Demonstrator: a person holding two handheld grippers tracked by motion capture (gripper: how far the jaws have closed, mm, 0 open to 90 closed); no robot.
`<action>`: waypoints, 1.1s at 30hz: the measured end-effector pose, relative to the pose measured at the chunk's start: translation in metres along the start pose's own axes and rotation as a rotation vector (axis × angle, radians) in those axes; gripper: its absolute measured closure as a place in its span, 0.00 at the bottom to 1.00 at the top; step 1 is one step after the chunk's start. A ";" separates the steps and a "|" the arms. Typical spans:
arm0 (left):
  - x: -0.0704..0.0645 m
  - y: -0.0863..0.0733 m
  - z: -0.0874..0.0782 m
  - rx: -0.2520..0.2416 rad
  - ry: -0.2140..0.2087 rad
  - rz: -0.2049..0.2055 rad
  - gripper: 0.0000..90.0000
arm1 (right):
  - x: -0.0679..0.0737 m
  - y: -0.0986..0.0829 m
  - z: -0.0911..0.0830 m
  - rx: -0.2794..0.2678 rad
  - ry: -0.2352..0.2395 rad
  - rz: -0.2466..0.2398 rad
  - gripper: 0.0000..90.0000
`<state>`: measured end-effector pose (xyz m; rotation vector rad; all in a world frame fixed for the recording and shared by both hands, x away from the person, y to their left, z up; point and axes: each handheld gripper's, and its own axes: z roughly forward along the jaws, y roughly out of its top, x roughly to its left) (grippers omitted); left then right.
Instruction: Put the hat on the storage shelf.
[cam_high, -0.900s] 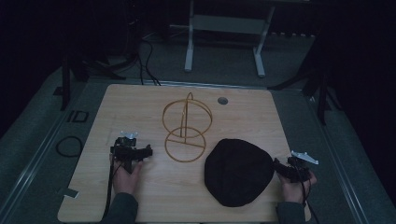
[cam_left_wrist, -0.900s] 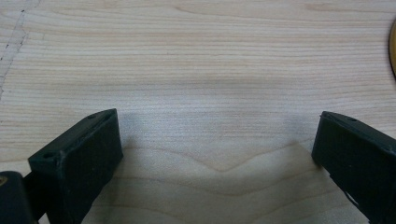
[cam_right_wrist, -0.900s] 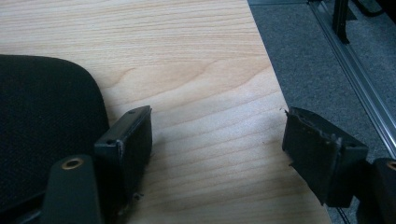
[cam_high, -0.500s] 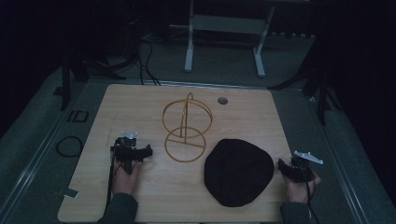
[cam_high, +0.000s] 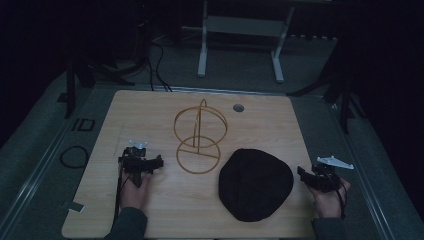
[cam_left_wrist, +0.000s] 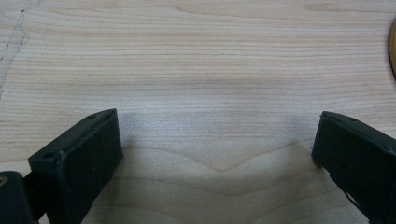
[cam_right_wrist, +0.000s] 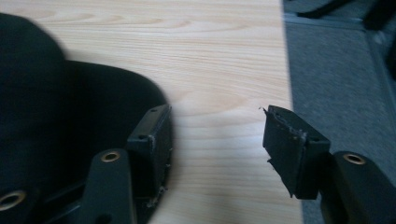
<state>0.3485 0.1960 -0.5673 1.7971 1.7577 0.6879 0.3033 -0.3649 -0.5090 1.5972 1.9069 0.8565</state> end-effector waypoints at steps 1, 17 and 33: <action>0.000 0.000 0.000 0.000 0.001 0.000 0.01 | 0.002 0.002 -0.001 0.003 0.008 -0.013 0.44; -0.001 0.000 0.000 0.000 0.002 -0.002 0.01 | 0.041 0.033 -0.022 0.029 0.185 -0.230 0.34; -0.002 0.000 0.000 0.000 0.003 -0.002 0.01 | 0.076 0.055 -0.028 0.084 0.296 -0.432 0.30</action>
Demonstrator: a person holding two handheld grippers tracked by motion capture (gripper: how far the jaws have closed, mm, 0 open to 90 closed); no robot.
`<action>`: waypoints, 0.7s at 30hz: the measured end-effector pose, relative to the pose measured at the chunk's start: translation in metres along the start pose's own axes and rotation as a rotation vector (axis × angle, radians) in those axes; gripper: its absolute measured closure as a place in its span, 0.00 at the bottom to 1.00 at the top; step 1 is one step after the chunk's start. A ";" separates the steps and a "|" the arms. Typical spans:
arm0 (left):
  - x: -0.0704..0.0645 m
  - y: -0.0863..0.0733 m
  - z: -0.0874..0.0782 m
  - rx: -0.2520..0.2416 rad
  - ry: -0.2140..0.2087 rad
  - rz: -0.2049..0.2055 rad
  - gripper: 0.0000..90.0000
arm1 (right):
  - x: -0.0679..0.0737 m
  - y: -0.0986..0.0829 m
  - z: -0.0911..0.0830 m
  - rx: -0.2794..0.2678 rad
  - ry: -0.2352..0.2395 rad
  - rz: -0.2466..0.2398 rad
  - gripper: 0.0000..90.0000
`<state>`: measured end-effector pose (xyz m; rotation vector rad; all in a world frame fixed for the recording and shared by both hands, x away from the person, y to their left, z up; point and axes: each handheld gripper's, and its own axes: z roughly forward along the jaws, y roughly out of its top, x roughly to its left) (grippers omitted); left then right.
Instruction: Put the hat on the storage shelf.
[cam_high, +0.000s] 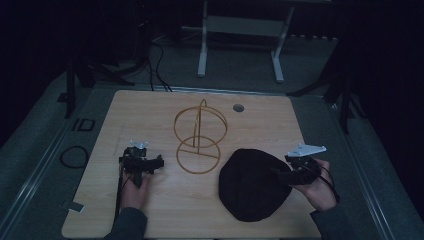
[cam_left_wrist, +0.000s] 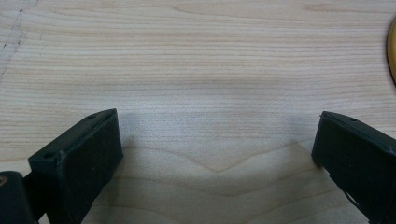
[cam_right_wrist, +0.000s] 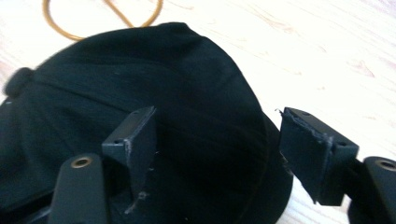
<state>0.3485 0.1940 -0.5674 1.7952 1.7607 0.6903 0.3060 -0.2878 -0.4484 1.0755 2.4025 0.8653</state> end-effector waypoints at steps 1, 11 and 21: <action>0.000 0.000 0.000 0.000 0.000 0.000 0.01 | 0.001 0.001 0.000 0.002 0.006 -0.005 0.29; 0.000 0.000 0.000 -0.001 0.000 0.001 0.01 | 0.007 0.012 0.004 0.053 0.126 -0.096 0.19; 0.000 0.000 0.000 0.000 0.000 0.002 0.01 | 0.010 0.017 0.017 0.131 0.183 -0.159 0.16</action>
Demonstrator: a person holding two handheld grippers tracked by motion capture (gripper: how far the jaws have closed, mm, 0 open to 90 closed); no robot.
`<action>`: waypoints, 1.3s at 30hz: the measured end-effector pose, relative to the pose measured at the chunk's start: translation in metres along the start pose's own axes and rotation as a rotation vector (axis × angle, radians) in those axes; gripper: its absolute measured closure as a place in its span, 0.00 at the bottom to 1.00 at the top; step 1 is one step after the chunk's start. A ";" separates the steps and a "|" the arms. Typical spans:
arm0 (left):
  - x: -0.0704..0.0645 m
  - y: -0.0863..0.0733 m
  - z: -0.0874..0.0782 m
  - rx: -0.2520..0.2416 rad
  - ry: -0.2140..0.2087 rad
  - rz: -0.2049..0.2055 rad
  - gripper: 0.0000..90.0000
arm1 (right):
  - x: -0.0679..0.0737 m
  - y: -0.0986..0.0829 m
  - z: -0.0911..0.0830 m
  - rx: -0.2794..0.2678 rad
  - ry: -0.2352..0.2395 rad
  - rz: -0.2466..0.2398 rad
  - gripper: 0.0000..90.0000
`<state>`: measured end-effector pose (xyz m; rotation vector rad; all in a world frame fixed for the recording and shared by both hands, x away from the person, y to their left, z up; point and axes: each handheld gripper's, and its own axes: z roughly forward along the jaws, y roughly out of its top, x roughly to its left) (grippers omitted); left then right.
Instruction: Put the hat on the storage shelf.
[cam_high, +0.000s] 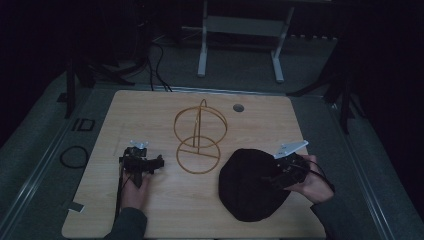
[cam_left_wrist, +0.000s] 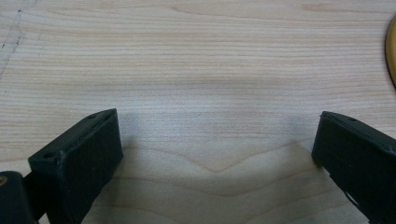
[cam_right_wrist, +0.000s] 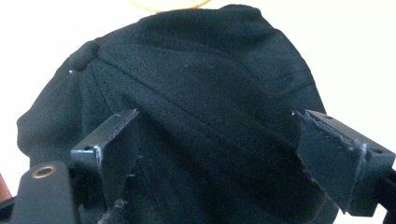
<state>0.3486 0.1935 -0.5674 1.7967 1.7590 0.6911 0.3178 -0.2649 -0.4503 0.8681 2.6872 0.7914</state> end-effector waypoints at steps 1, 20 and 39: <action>0.000 0.000 0.000 0.001 0.001 0.000 0.01 | 0.000 0.001 0.001 0.008 -0.004 -0.004 0.15; 0.000 0.000 0.000 0.000 0.000 0.000 0.01 | -0.013 0.011 0.029 0.159 0.053 -0.132 0.12; 0.000 0.000 0.000 0.000 0.000 0.000 0.01 | -0.016 0.016 0.040 0.268 0.057 -0.179 0.54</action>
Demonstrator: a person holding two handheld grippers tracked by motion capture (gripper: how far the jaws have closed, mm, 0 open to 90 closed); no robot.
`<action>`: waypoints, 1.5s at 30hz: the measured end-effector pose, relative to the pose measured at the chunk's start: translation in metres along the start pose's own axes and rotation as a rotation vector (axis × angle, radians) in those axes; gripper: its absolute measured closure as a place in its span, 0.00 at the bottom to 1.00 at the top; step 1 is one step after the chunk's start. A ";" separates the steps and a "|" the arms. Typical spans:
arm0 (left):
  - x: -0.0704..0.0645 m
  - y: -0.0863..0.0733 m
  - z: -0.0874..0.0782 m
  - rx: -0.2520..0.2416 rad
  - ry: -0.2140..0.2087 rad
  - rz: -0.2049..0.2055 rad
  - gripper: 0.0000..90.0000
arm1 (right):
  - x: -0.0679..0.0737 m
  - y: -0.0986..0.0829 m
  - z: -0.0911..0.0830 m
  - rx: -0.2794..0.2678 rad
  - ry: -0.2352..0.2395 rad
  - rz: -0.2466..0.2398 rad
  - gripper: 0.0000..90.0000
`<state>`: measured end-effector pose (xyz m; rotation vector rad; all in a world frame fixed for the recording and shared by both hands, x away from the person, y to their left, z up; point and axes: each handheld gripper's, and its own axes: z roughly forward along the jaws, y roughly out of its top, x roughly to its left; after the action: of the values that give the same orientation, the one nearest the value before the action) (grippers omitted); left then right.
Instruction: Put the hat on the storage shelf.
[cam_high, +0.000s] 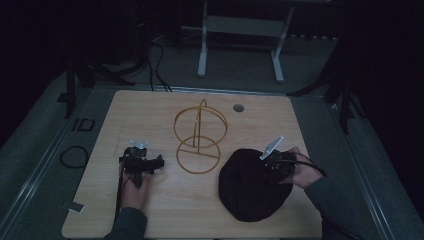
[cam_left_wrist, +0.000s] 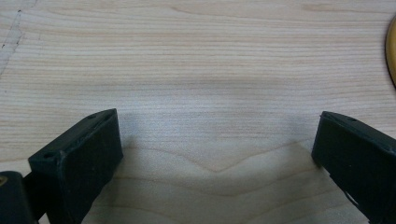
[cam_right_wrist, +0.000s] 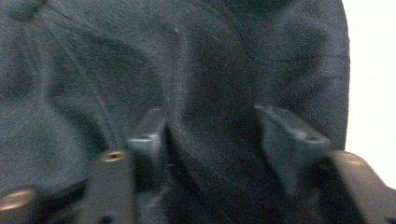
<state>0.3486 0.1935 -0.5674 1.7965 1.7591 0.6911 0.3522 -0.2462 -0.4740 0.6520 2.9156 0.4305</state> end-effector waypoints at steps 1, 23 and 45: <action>0.000 0.000 0.000 0.001 0.000 0.000 0.01 | 0.000 0.000 0.000 0.002 0.003 -0.001 0.57; 0.000 0.000 0.000 0.001 0.001 0.000 0.01 | -0.003 0.001 -0.024 -0.025 -0.052 0.048 0.94; 0.000 0.000 0.000 0.001 0.001 0.000 0.01 | -0.015 -0.014 -0.062 -0.208 -0.127 0.142 0.95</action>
<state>0.3486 0.1934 -0.5673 1.7968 1.7603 0.6908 0.3484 -0.2803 -0.4183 0.8247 2.6678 0.6717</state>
